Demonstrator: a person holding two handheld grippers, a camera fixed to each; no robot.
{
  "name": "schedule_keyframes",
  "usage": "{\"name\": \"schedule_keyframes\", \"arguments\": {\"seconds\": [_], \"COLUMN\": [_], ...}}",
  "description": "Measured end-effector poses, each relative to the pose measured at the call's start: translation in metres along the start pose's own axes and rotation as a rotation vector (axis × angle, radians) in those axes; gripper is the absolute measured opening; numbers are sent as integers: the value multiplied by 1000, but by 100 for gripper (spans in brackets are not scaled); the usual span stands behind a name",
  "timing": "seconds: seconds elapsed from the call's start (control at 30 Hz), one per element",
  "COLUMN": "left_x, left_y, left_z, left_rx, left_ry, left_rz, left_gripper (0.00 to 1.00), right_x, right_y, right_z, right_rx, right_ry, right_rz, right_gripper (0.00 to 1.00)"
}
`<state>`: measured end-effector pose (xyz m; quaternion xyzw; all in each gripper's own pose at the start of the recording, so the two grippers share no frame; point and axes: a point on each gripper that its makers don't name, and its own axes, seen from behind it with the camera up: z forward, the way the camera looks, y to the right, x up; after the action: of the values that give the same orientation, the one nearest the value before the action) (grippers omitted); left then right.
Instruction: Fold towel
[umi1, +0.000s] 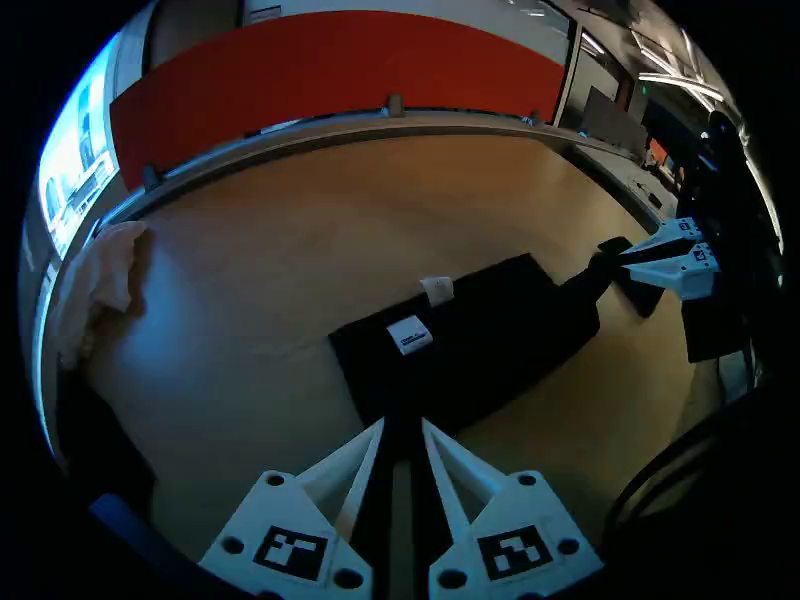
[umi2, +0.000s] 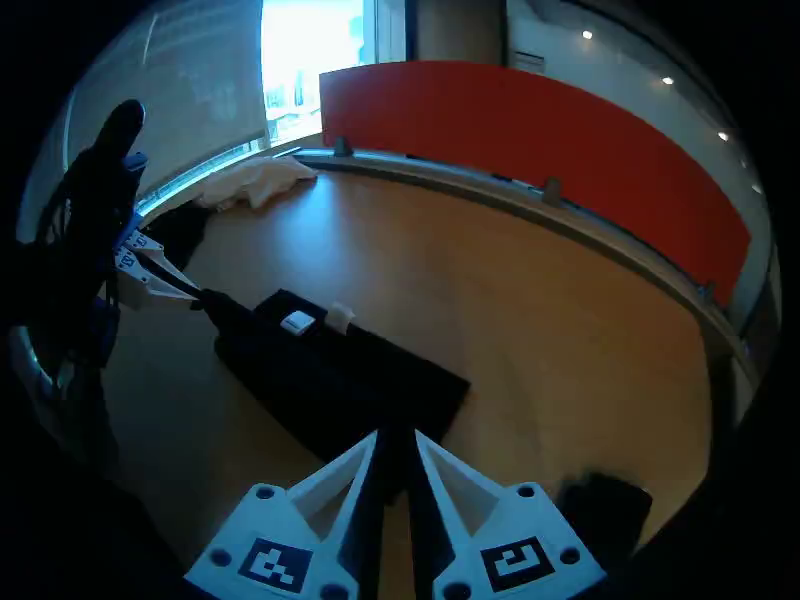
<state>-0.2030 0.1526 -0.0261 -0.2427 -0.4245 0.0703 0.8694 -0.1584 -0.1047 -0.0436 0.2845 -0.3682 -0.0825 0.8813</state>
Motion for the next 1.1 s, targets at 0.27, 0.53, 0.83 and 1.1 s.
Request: {"name": "schedule_keyframes", "arguments": {"seconds": [0.27,0.53,0.83,1.1], "left_x": [-1,0,4,7], "left_y": [-4,-14,-24,-38], "left_z": [18,41,58,65], "left_rx": [3,23,50,93], "left_ry": [-18,-21,-12,-10], "left_rz": [1,10,-6,6], "left_gripper": [10,15,26,46], "right_x": [-8,-13,-17,-18], "right_y": [8,17,24,29], "right_z": [17,40,55,66], "right_rx": [-8,-21,-52,-84], "right_ry": [-28,-42,-52,-61], "right_rz": [0,26,33,32], "right_gripper": [12,12,13,27]}}
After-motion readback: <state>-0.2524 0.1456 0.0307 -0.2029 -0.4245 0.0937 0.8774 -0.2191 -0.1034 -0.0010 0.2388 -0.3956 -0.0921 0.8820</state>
